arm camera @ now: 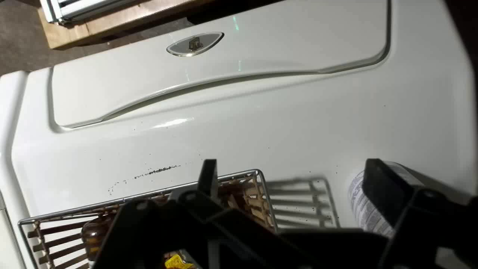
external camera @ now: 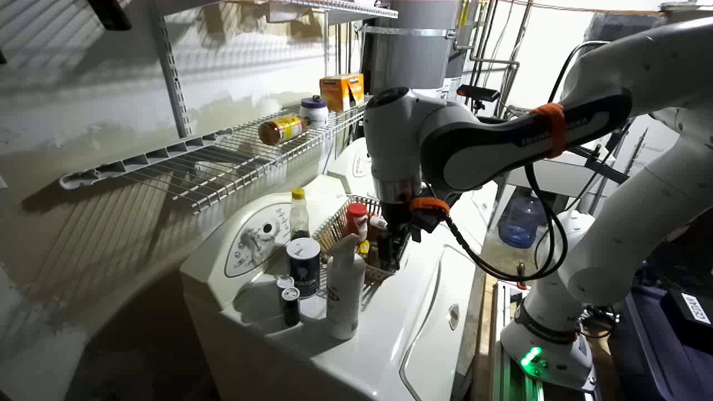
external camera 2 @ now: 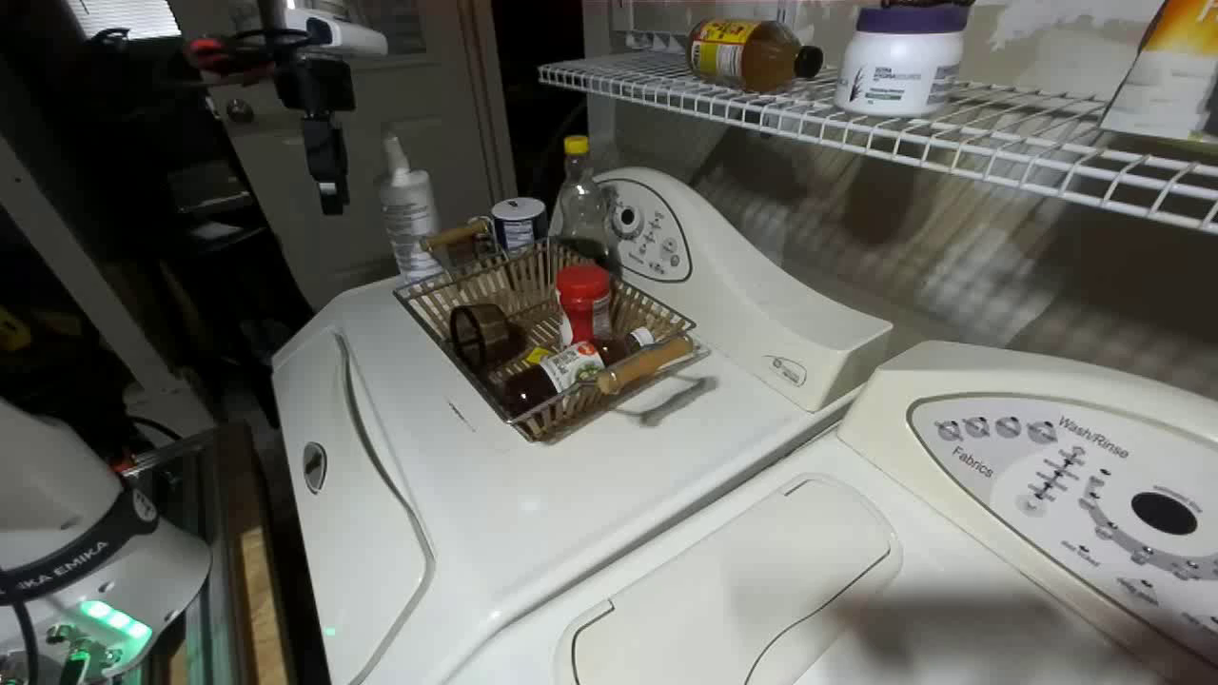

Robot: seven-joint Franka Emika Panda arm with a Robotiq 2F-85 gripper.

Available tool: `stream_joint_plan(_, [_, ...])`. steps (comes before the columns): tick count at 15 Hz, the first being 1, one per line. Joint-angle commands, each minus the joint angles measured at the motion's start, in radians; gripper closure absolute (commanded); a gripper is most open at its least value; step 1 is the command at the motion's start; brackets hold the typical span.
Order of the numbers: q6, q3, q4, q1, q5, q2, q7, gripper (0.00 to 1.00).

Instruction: Place the vinegar bottle on the bottom shelf upright.

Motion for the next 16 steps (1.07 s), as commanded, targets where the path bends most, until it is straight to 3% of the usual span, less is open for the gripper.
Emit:
stream_joint_plan(1, [-0.001,-0.03,0.001,0.034,-0.011,0.005,0.01,0.0])
stream_joint_plan(7, [0.006,-0.032,0.013,0.031,-0.019,0.005,0.022,0.0])
stream_joint_plan(16, [0.195,-0.09,0.283,-0.068,-0.227,0.117,0.287,0.0])
